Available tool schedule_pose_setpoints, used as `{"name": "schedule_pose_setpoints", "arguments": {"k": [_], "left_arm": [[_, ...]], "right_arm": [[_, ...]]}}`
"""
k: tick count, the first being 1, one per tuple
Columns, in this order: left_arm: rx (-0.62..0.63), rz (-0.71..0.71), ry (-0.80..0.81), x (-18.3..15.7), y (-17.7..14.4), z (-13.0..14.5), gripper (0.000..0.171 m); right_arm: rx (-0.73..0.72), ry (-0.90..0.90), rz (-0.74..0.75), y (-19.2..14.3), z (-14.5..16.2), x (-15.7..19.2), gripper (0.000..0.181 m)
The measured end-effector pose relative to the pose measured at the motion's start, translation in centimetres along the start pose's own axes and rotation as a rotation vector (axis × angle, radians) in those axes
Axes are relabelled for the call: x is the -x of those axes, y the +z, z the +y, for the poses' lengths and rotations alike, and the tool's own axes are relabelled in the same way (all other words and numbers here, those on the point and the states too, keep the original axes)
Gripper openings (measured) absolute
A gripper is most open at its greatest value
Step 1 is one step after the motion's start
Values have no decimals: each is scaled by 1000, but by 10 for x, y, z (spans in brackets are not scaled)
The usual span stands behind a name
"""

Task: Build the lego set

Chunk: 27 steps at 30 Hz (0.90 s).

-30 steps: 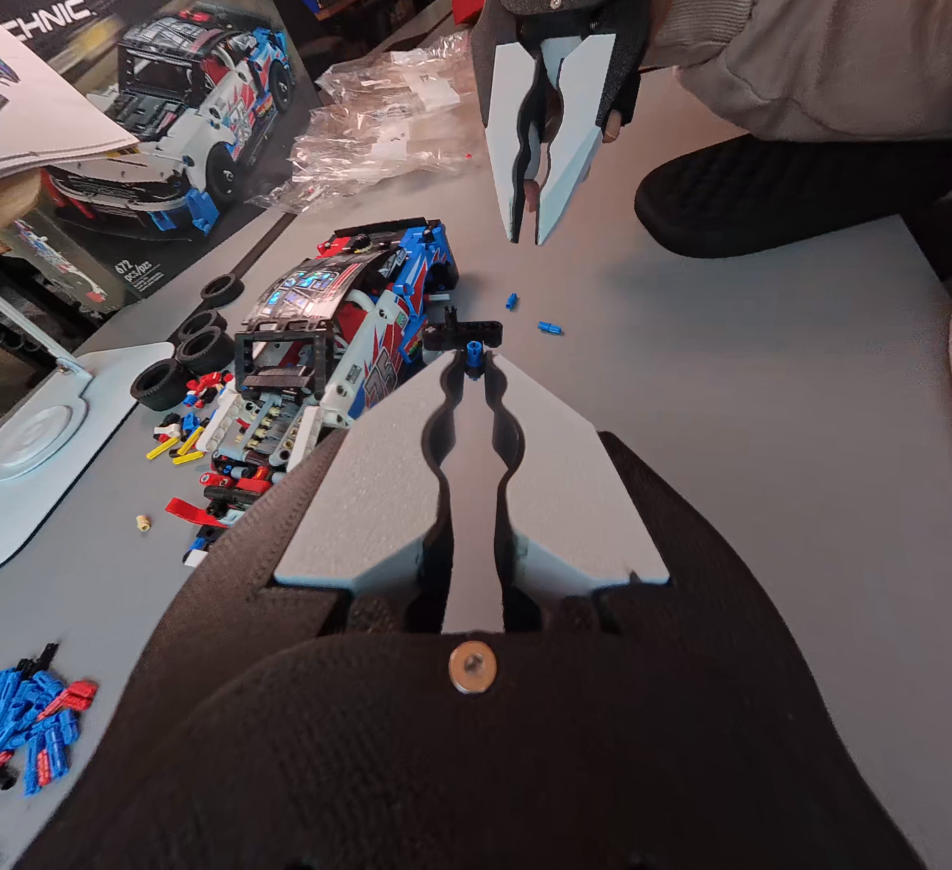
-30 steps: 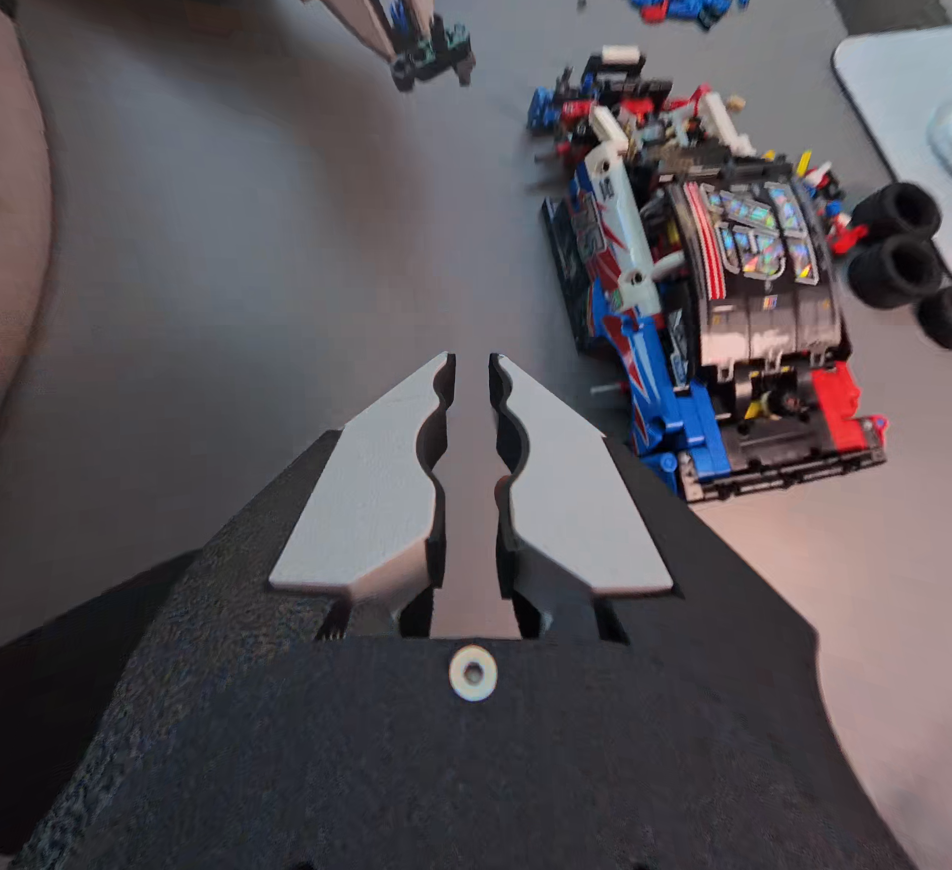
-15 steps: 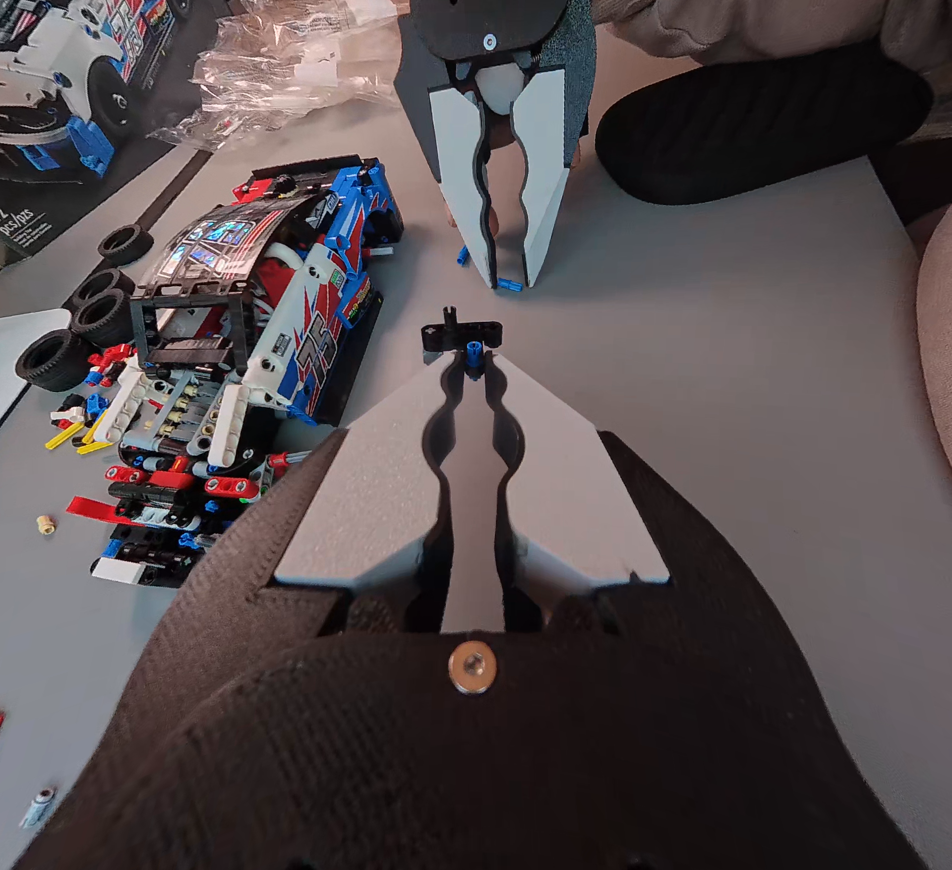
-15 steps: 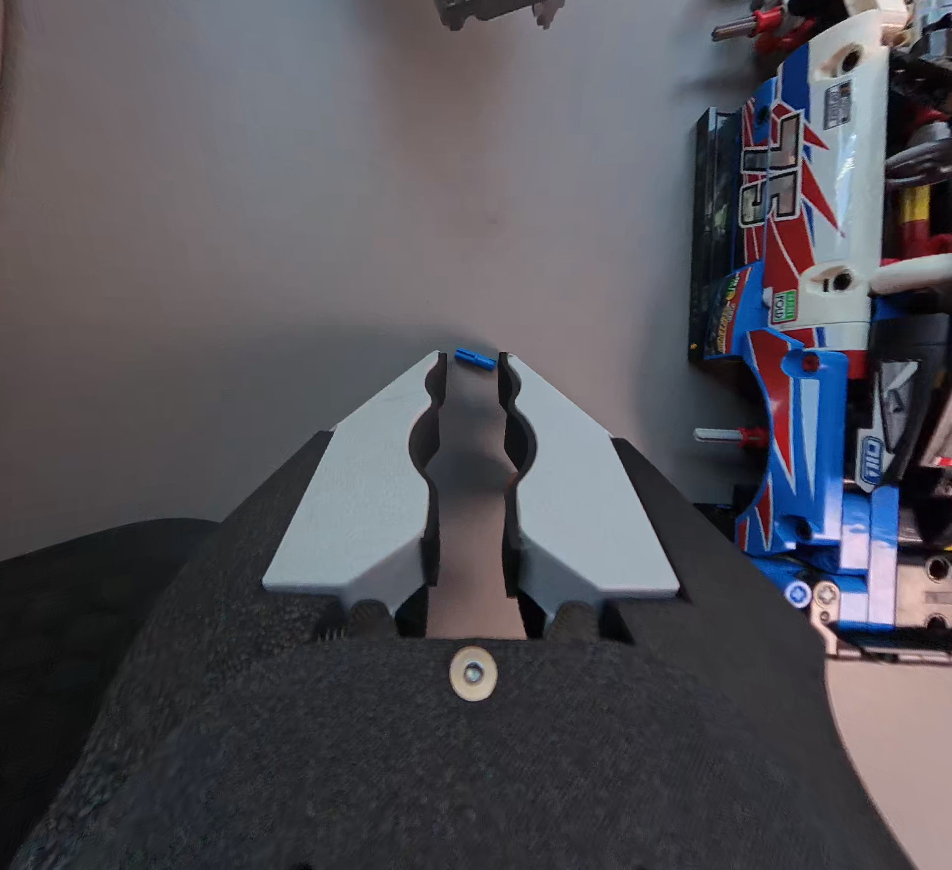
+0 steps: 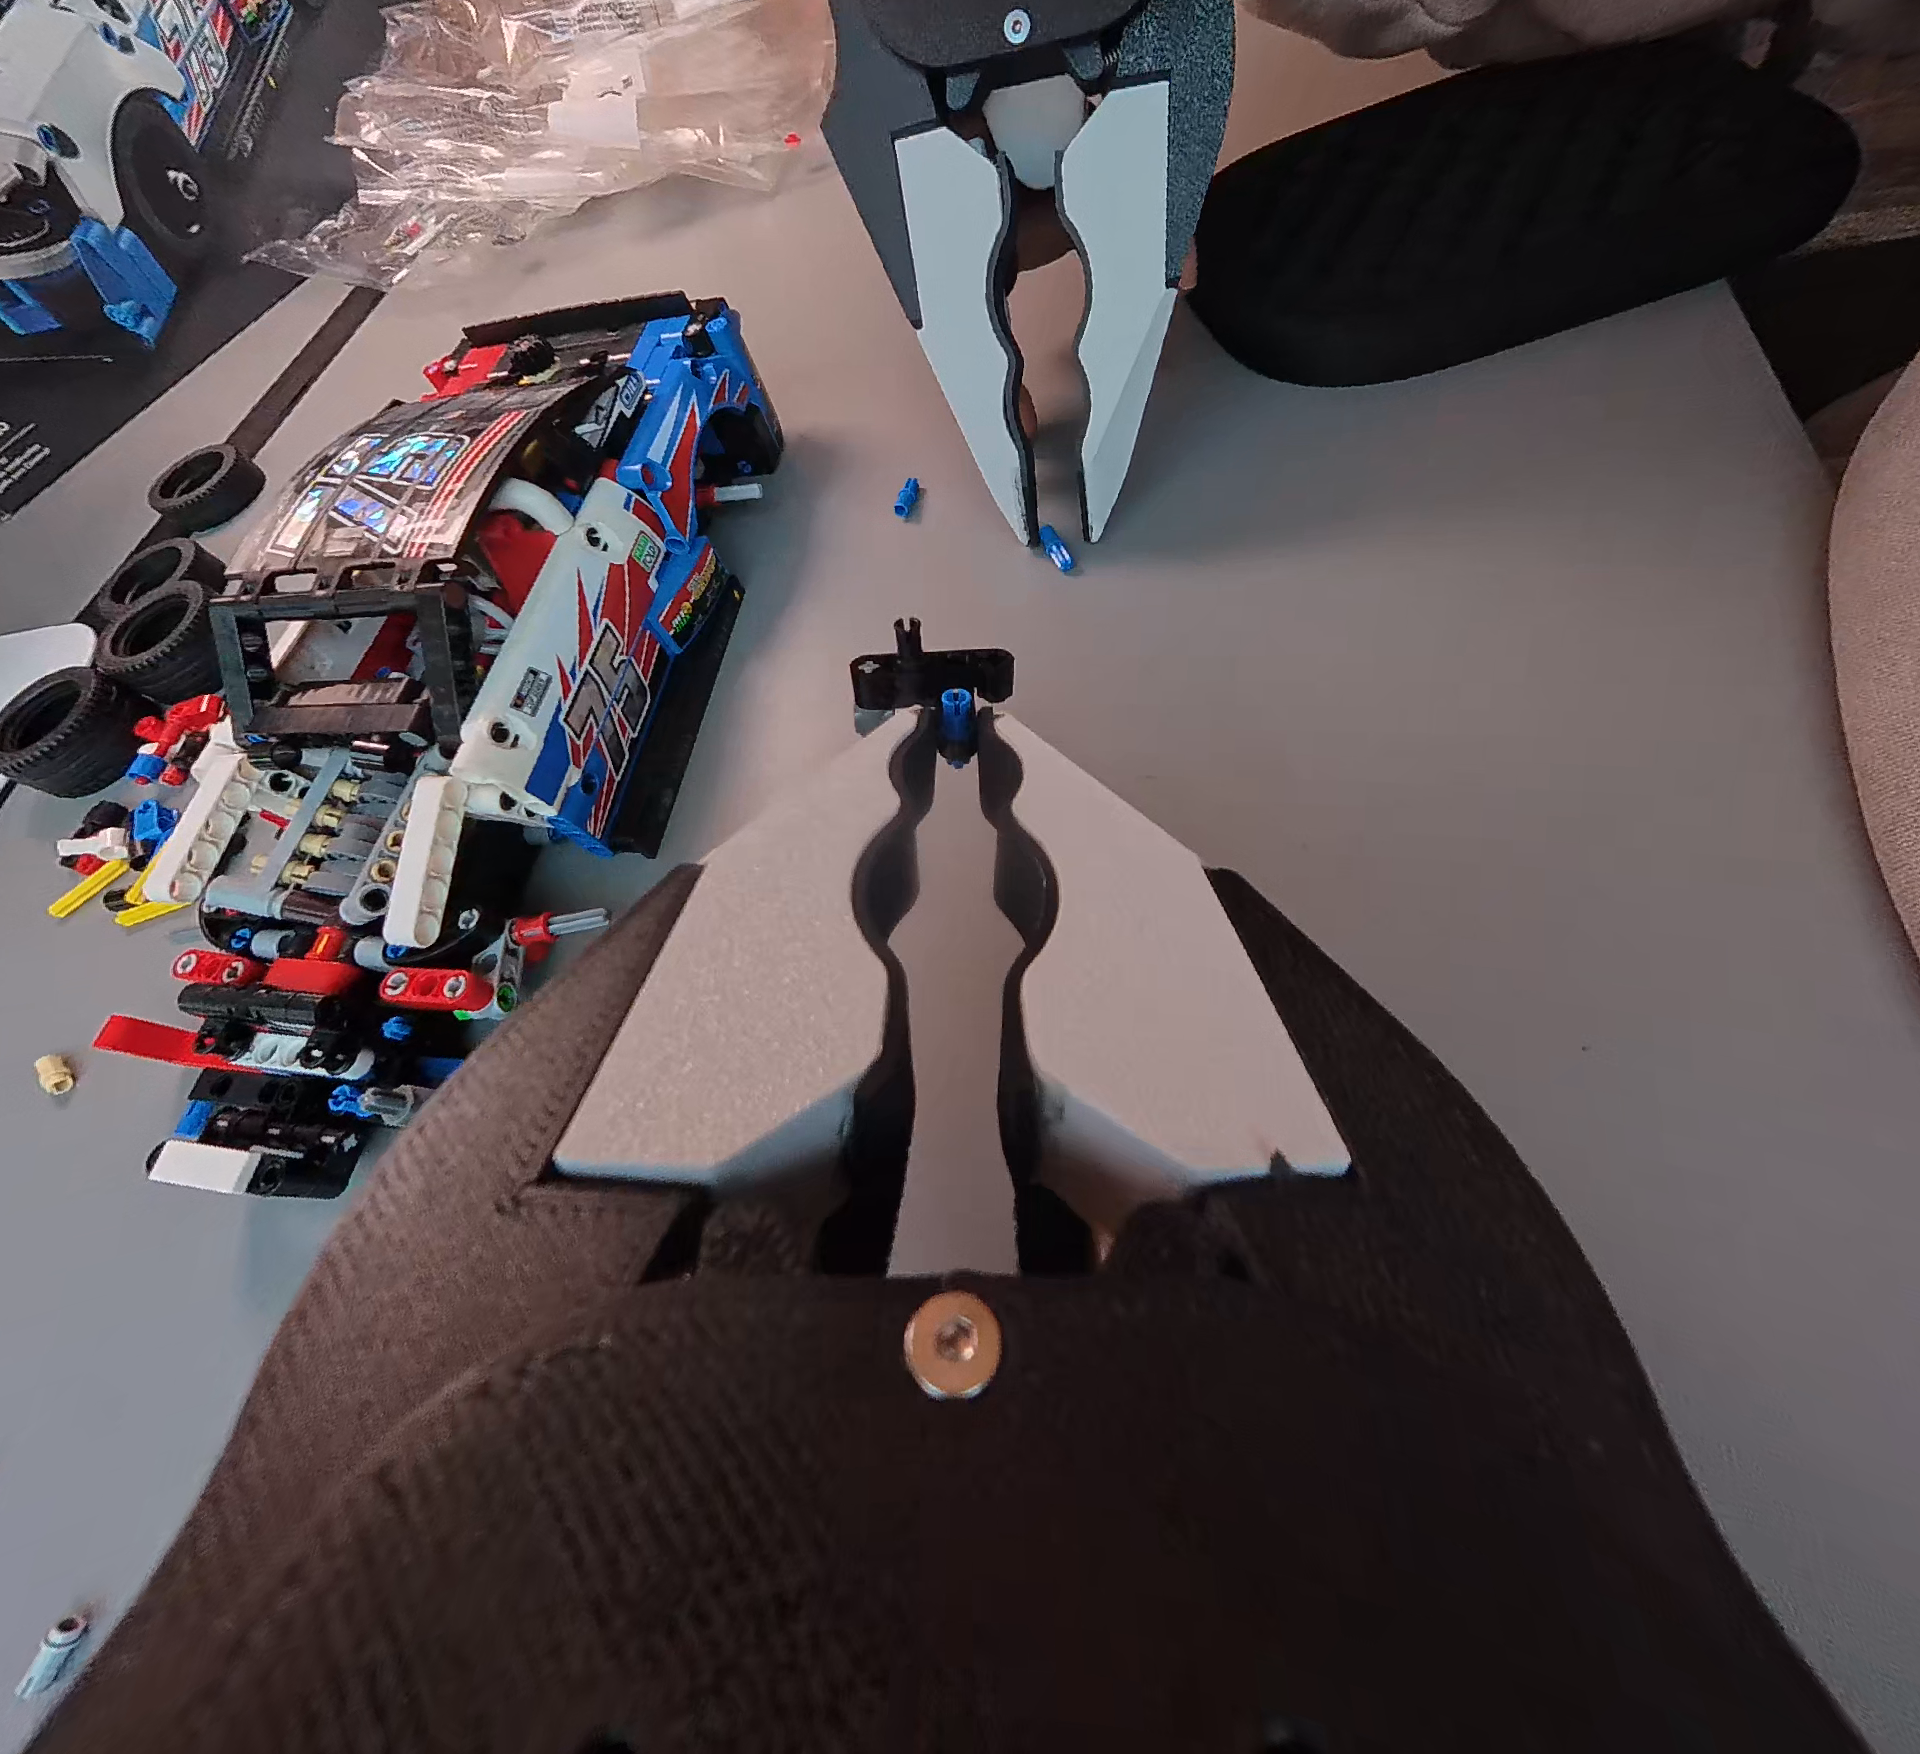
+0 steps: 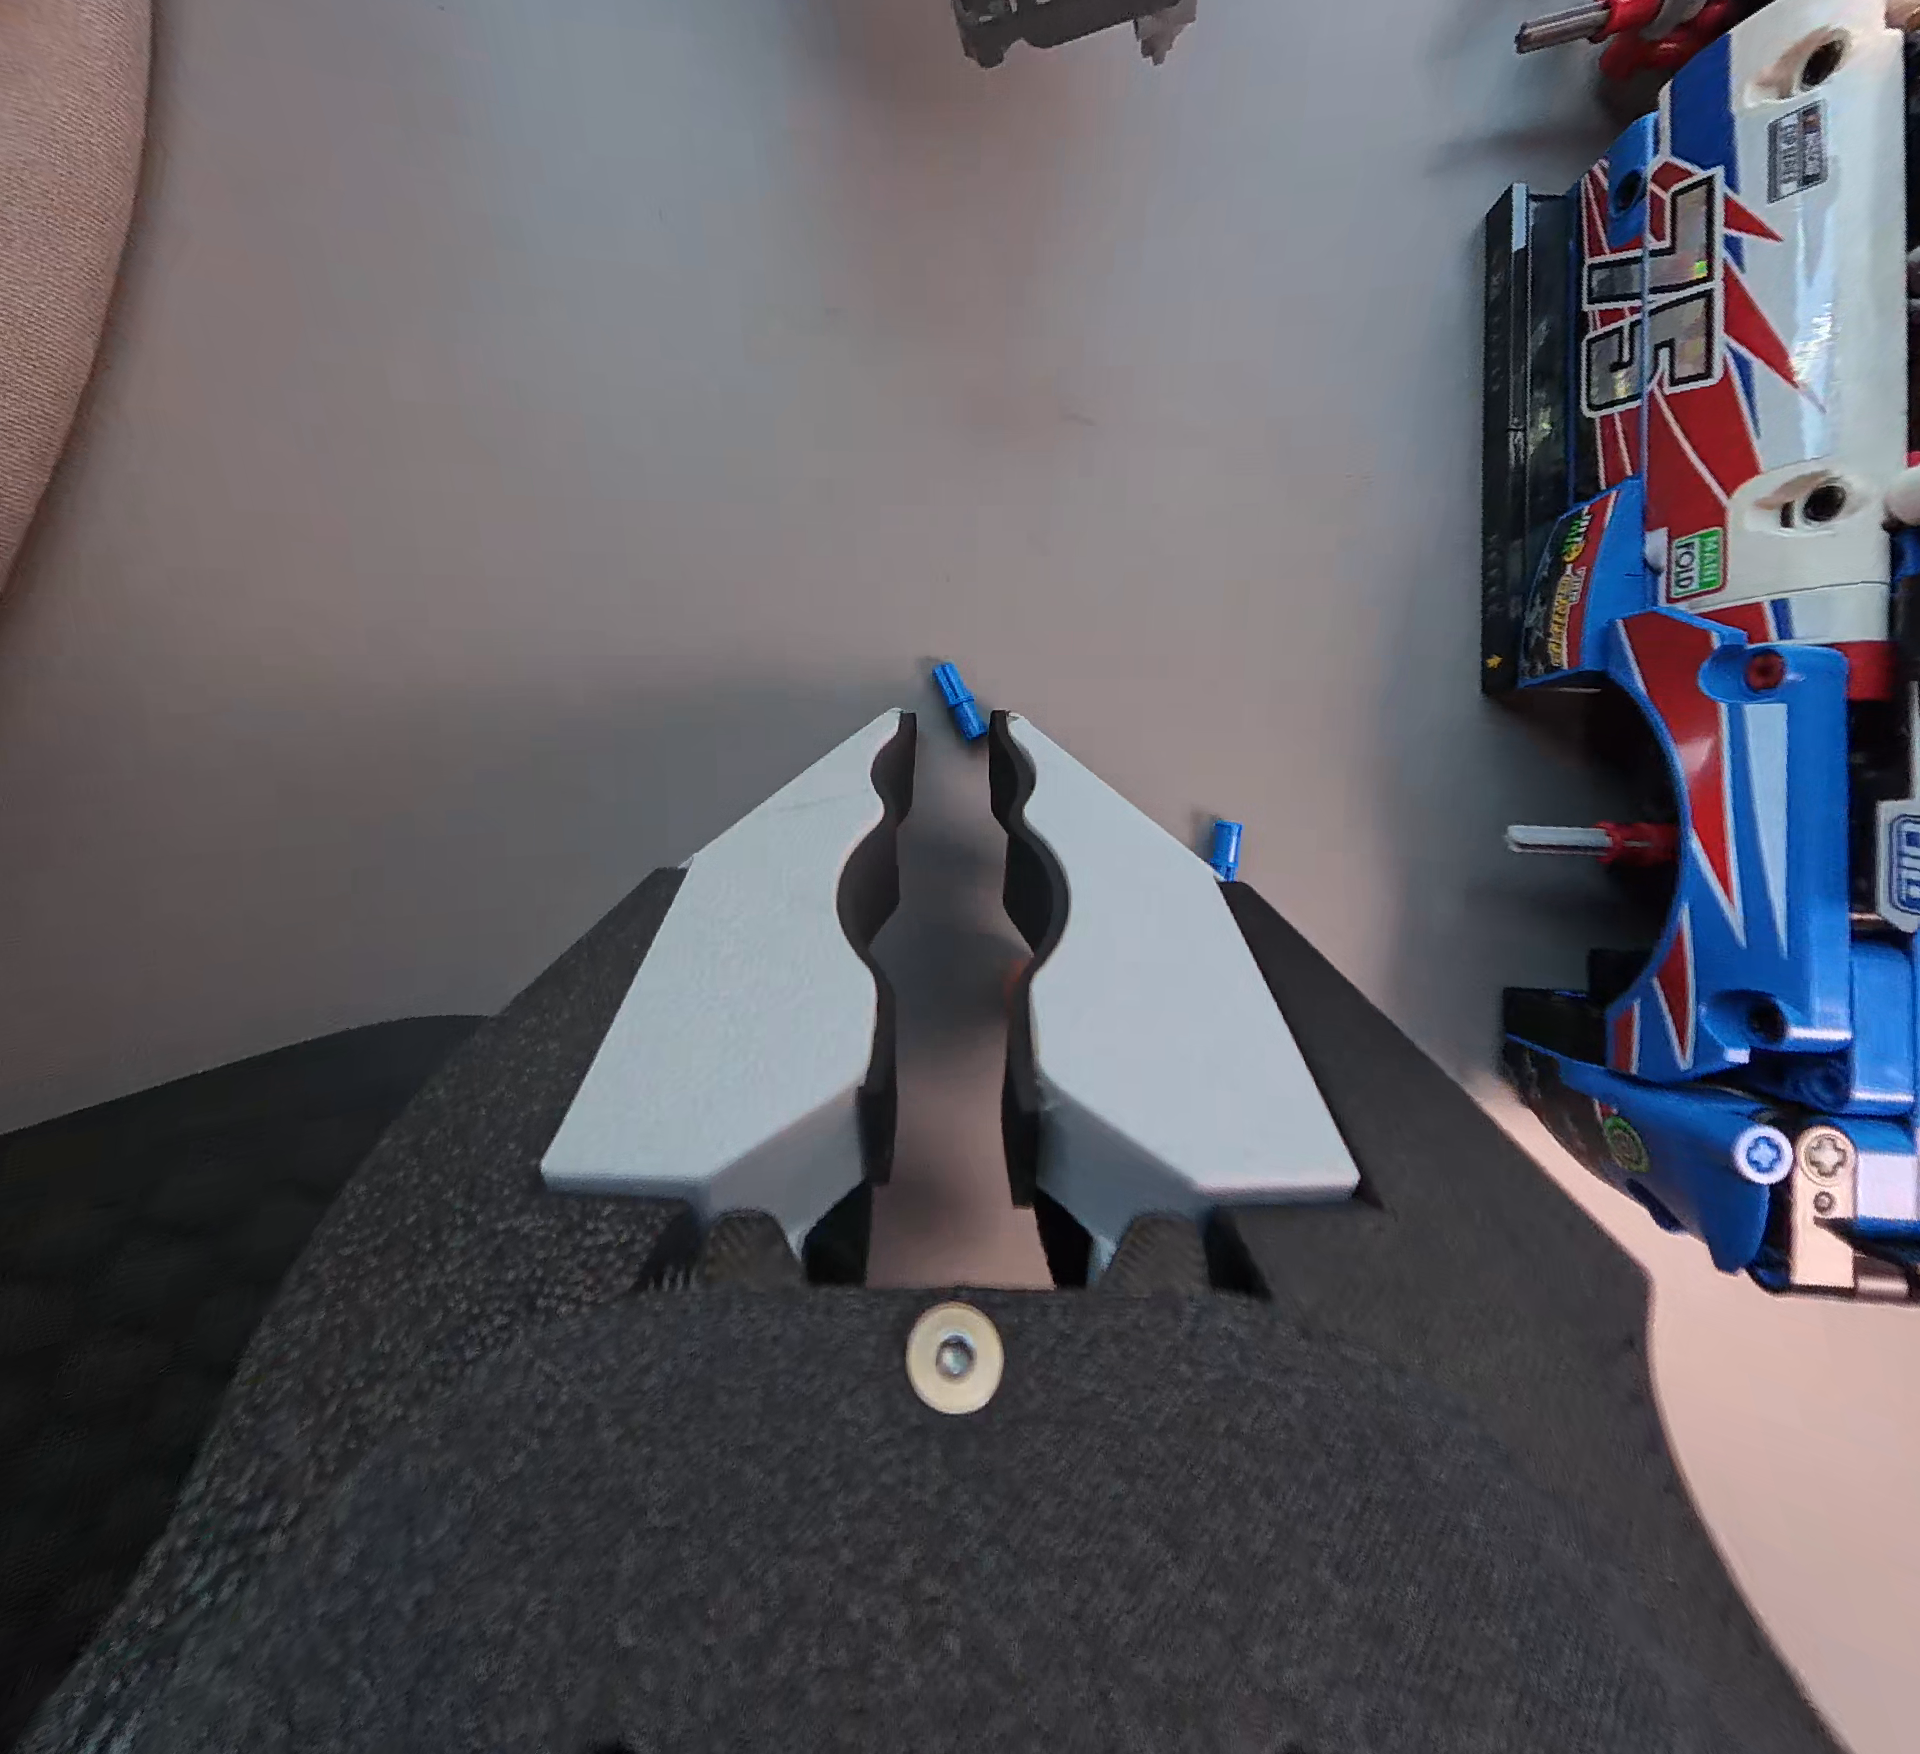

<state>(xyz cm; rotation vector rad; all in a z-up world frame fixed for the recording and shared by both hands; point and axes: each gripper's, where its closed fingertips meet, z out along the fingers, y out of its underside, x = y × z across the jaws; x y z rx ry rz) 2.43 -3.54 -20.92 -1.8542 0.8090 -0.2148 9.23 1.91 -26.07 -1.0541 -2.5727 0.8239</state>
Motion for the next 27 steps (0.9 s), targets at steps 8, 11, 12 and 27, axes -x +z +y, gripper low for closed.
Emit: {"name": "schedule_pose_setpoints", "arguments": {"k": [8,11,12,27], "left_arm": [[9,14,-11,-2,1,2,6],[14,18,-11,-3,2,3,6],[15,20,-11,-3,2,3,6],[140,63,-112,-10,9,20,6]], "right_arm": [[-18,-13,11,1,-2,5,7],[-28,-19,26,4,-5,7,6],[-31,-24,32,4,-6,8,5],[51,-186,210,2,-51,-2,3]]}}
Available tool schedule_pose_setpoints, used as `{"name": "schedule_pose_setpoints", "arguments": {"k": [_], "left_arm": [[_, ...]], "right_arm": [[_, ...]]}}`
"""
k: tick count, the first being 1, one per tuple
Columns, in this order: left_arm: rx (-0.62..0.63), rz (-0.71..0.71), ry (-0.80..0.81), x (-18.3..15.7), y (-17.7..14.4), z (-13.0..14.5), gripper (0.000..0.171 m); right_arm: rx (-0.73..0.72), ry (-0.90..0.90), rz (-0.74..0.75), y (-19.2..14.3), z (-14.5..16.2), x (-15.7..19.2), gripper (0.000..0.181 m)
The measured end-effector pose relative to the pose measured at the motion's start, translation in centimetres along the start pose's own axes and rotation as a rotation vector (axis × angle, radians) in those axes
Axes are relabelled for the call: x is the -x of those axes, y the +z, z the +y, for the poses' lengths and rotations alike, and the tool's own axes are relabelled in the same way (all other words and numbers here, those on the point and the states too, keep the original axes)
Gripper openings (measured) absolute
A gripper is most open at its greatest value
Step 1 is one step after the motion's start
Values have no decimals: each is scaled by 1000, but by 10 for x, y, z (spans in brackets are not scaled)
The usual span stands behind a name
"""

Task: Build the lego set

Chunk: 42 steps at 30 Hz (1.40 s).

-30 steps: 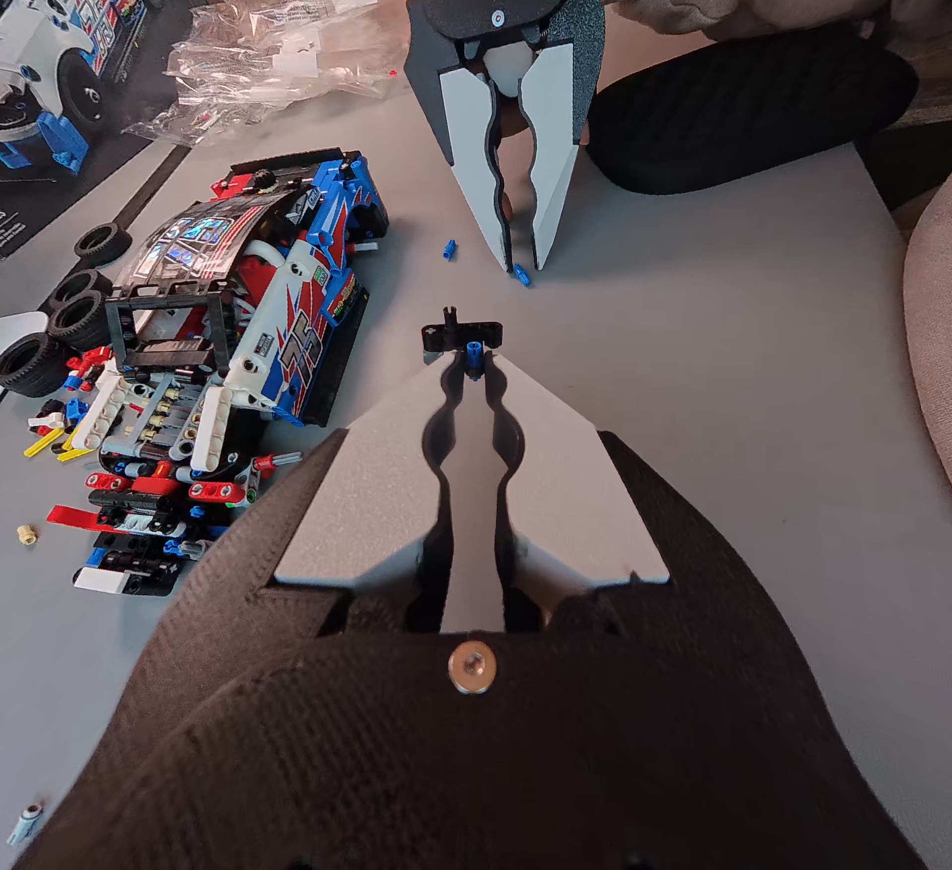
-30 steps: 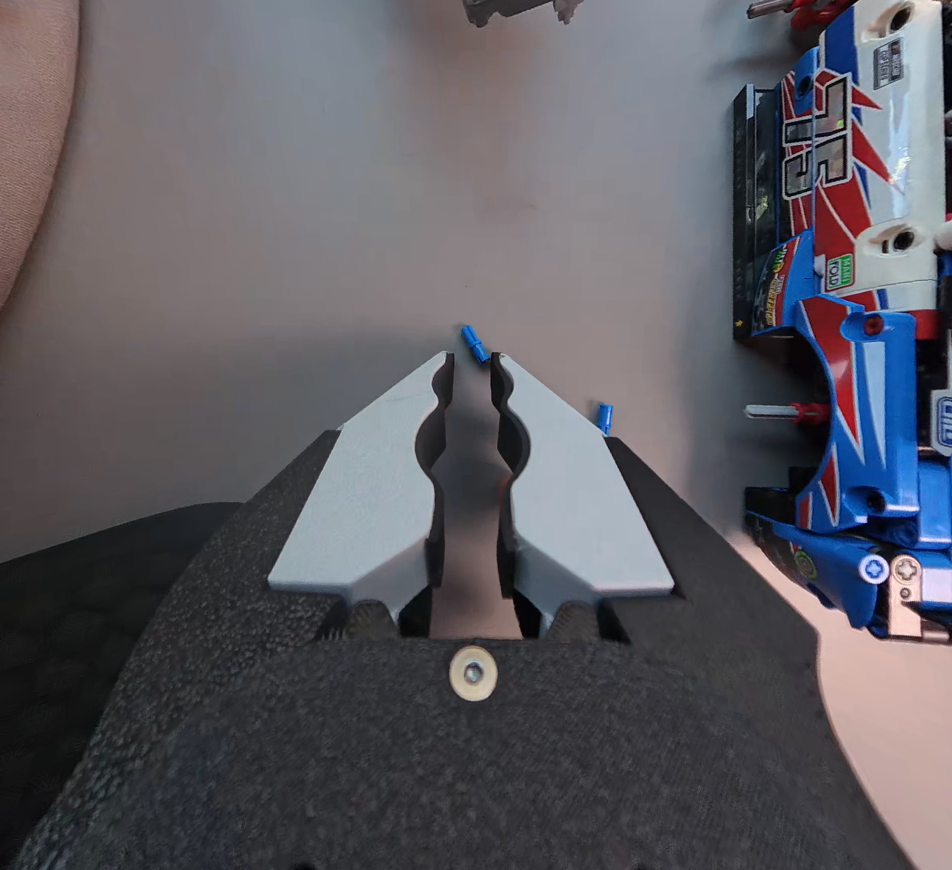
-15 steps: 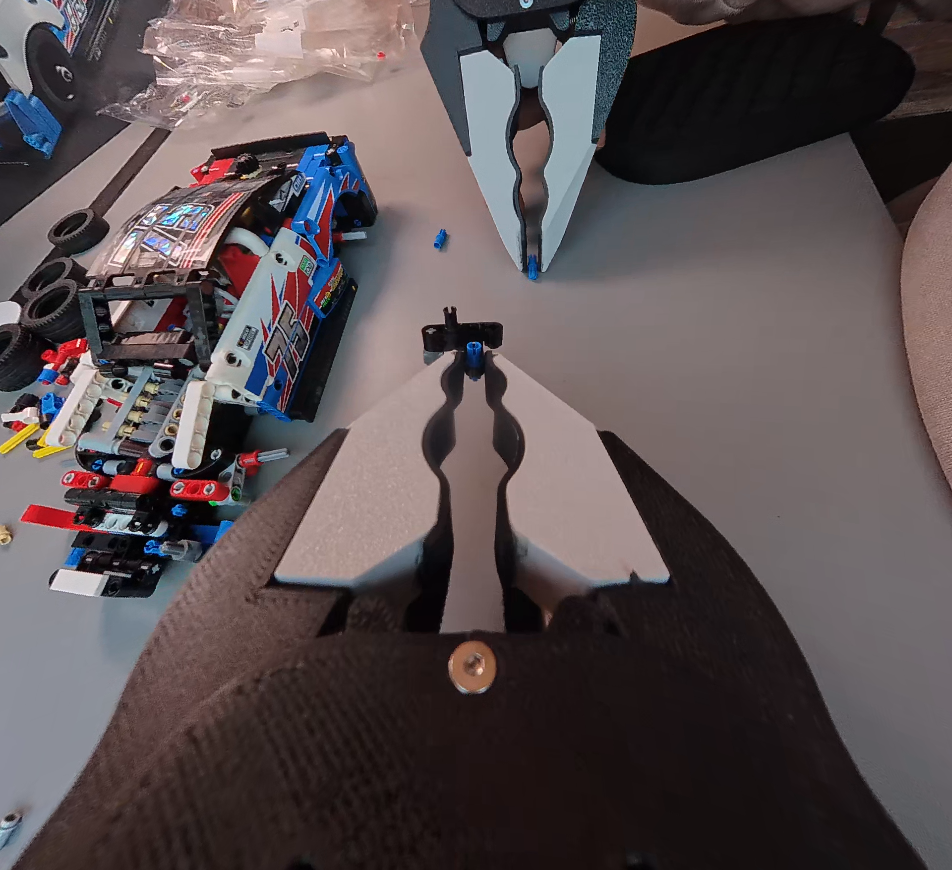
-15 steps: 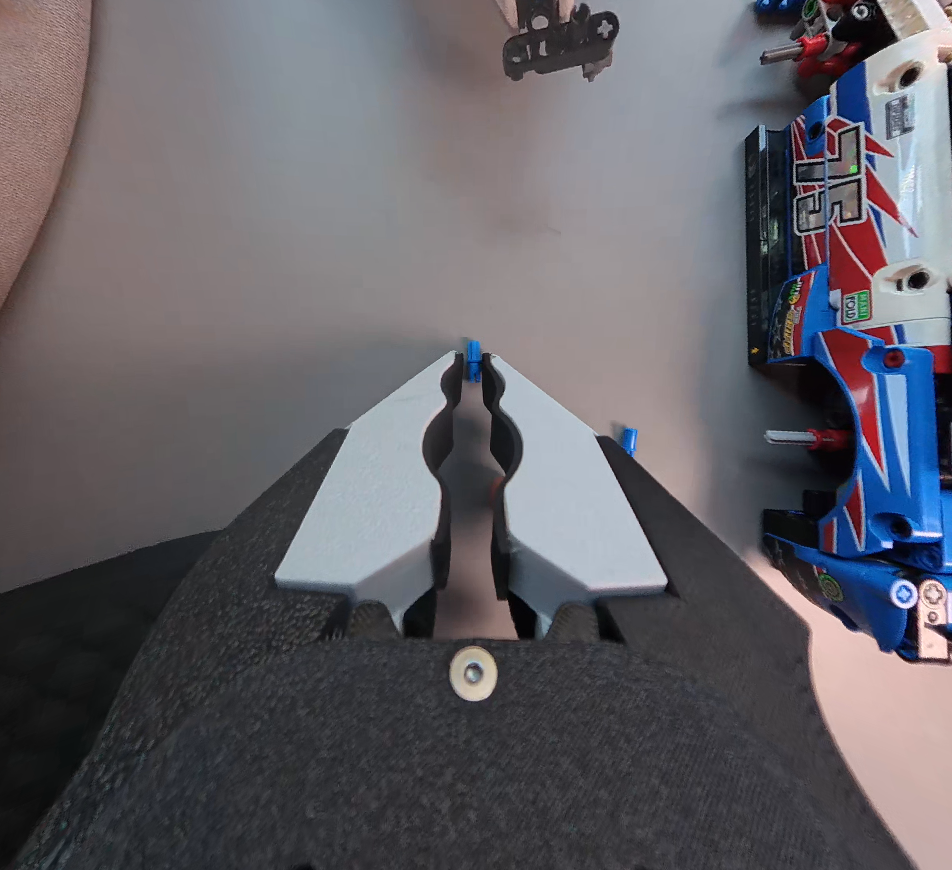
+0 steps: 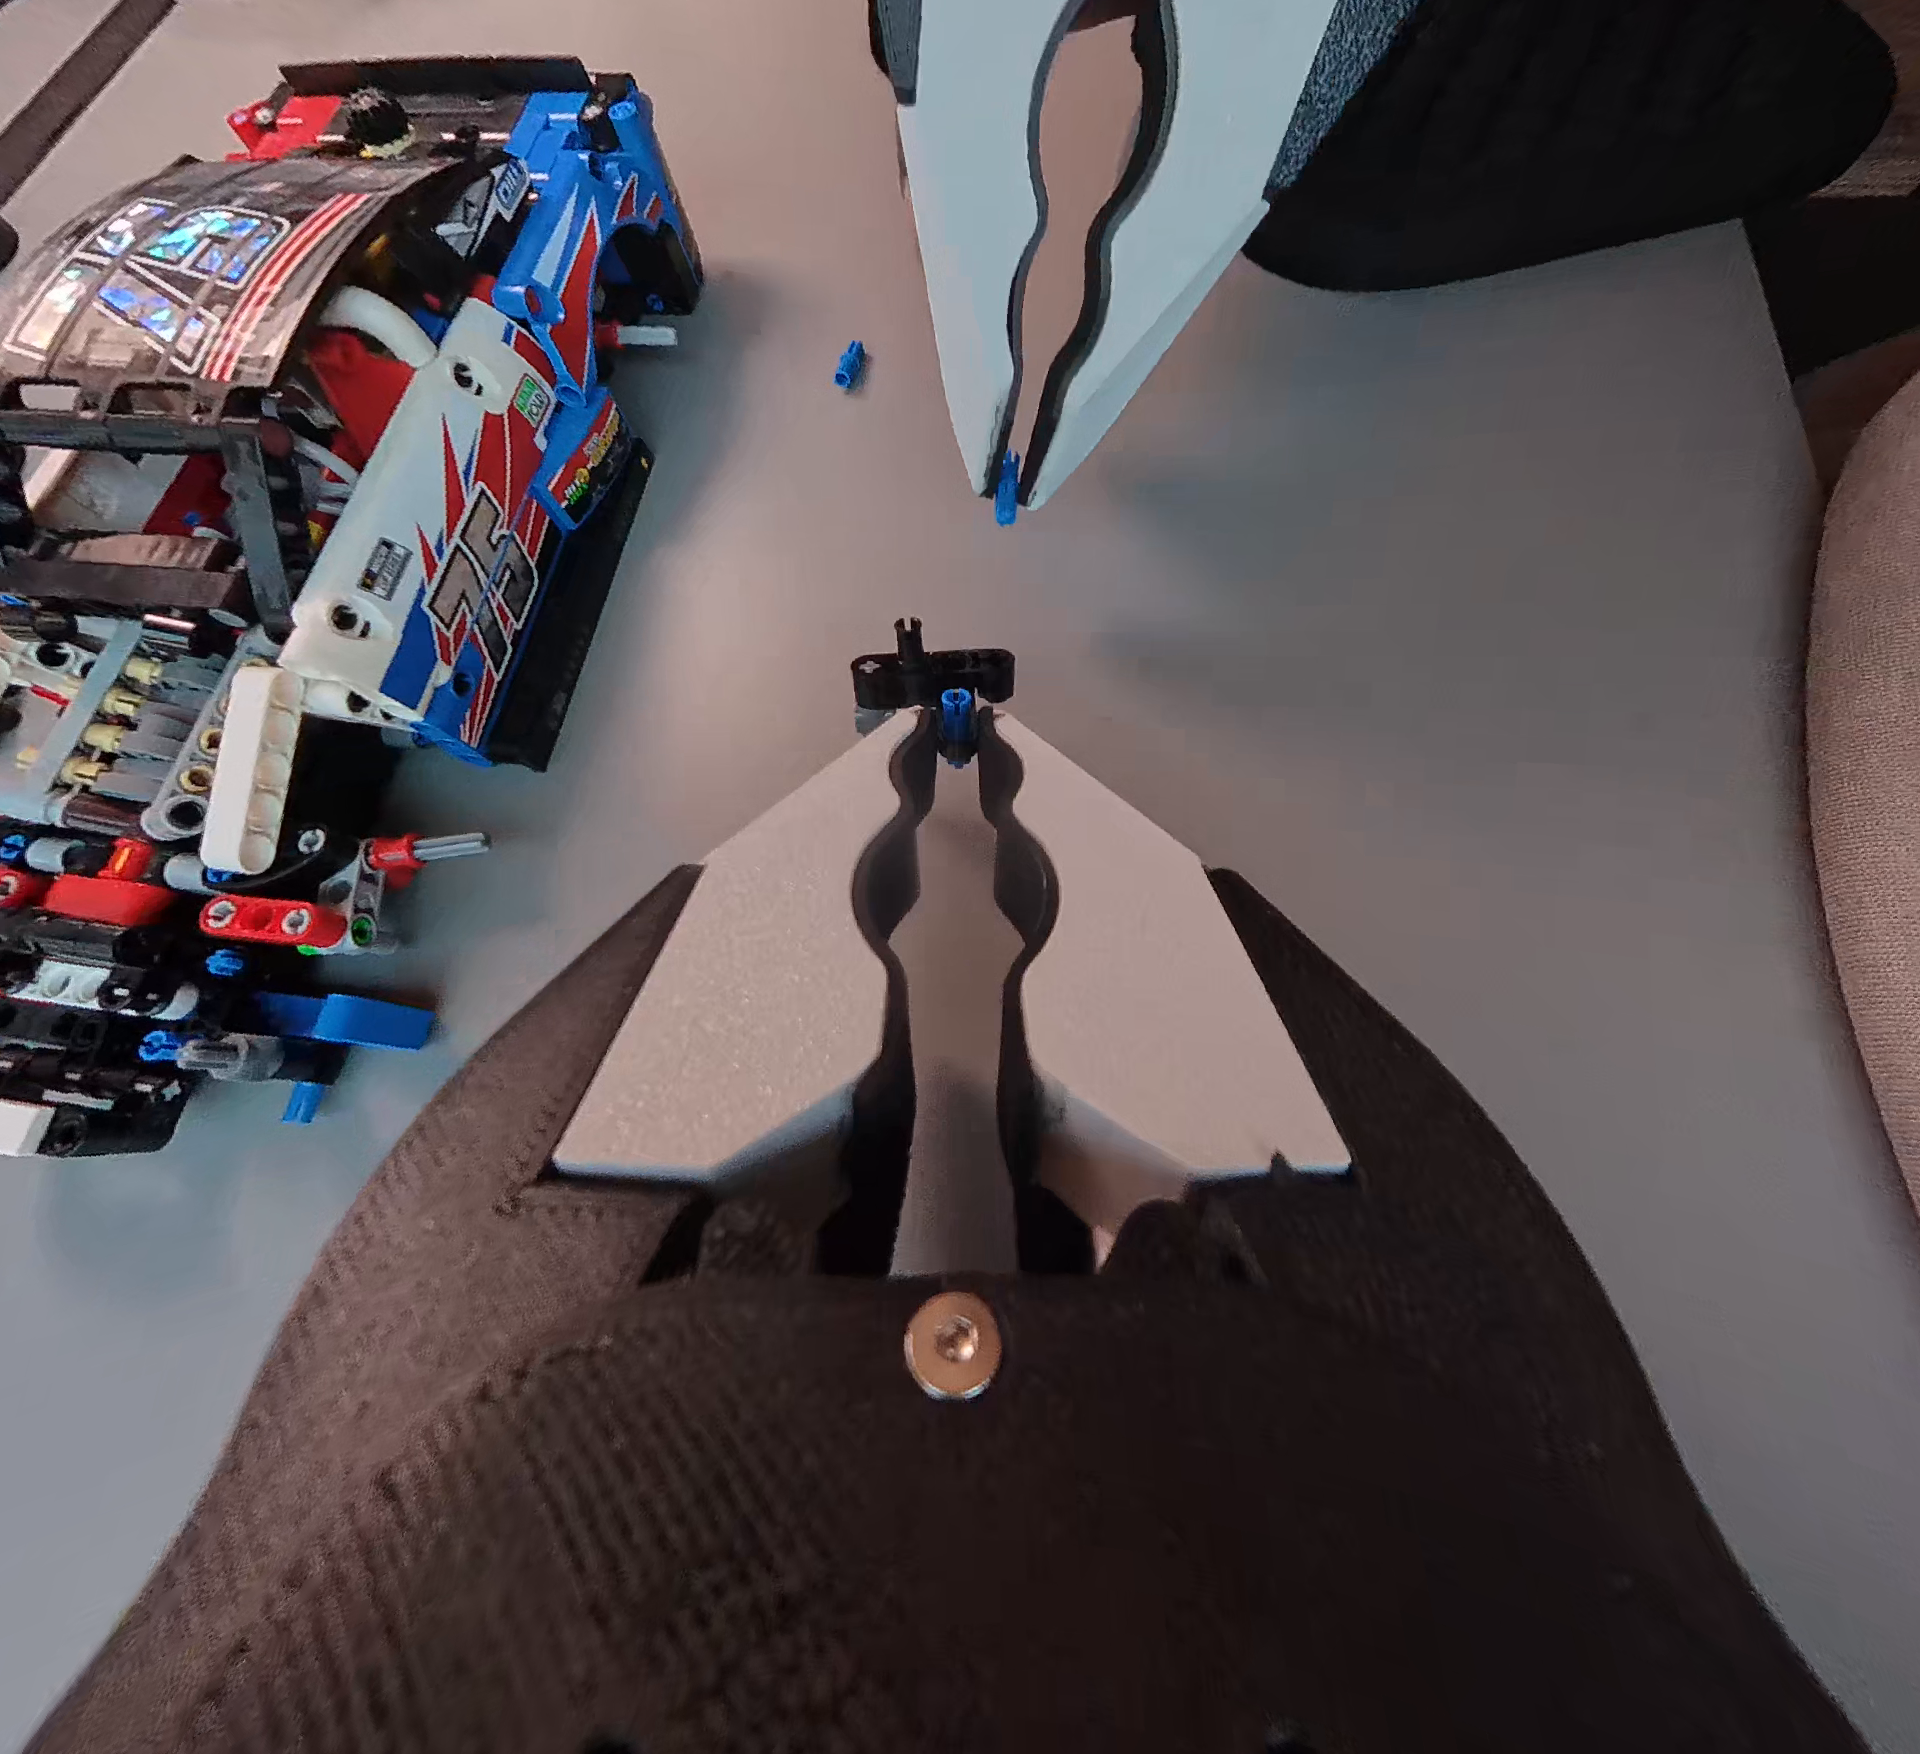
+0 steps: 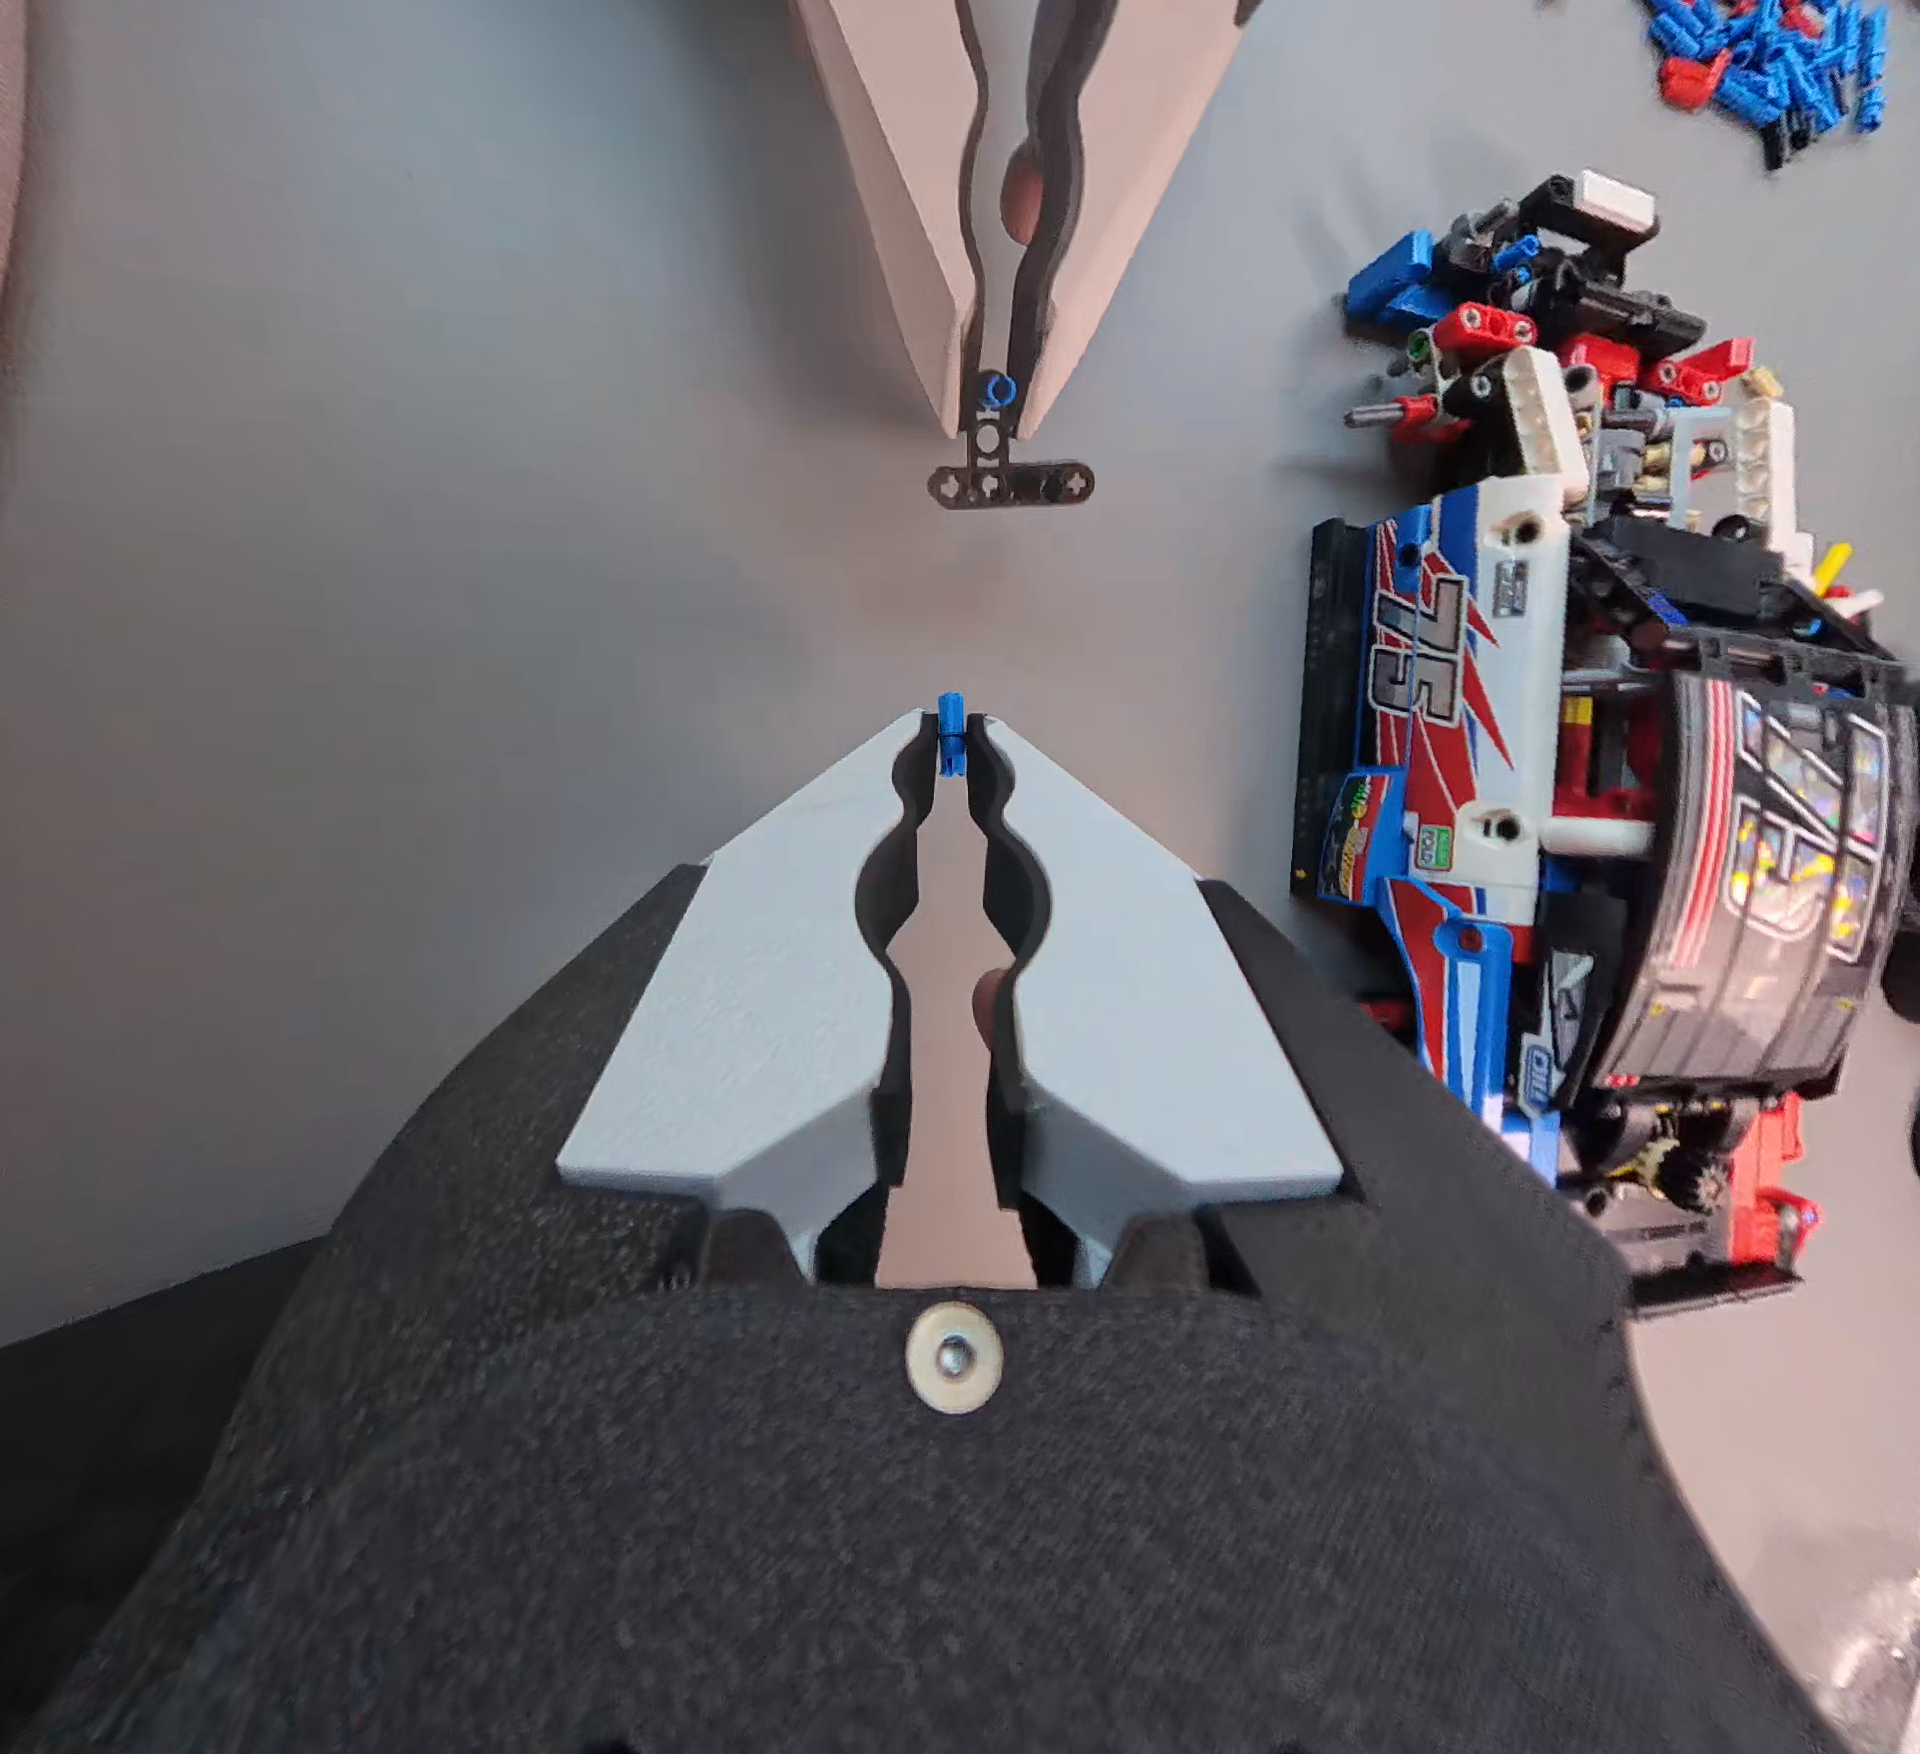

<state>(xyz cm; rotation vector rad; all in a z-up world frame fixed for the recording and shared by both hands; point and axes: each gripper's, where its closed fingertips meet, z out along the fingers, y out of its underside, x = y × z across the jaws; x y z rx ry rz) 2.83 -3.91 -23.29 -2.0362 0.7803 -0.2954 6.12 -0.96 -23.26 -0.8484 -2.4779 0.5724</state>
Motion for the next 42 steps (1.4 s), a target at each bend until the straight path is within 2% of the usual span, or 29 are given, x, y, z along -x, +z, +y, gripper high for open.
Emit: {"name": "schedule_pose_setpoints", "arguments": {"k": [4,9,24,31,35,38,42], "left_arm": [[14,6,-11,-1,2,3,6],[35,13,10,-7,7,6,6],[40,12,11,-8,10,7,6],[42,12,12,-8,10,7,6],[43,11,5,-8,10,7,6],[50,15,-8,-8,10,7,6],[52,44,-65,-10,9,6,6]], "right_arm": [[60,-31,-18,17,0,3,3],[86,22,-73,24,5,6,3],[9,193,-105,21,15,12,12],[-38,226,-91,26,6,16,2],[-12,186,-45,26,8,10,2],[-41,164,-56,18,-6,10,2],[0,94,-64,17,-17,10,2]]}}
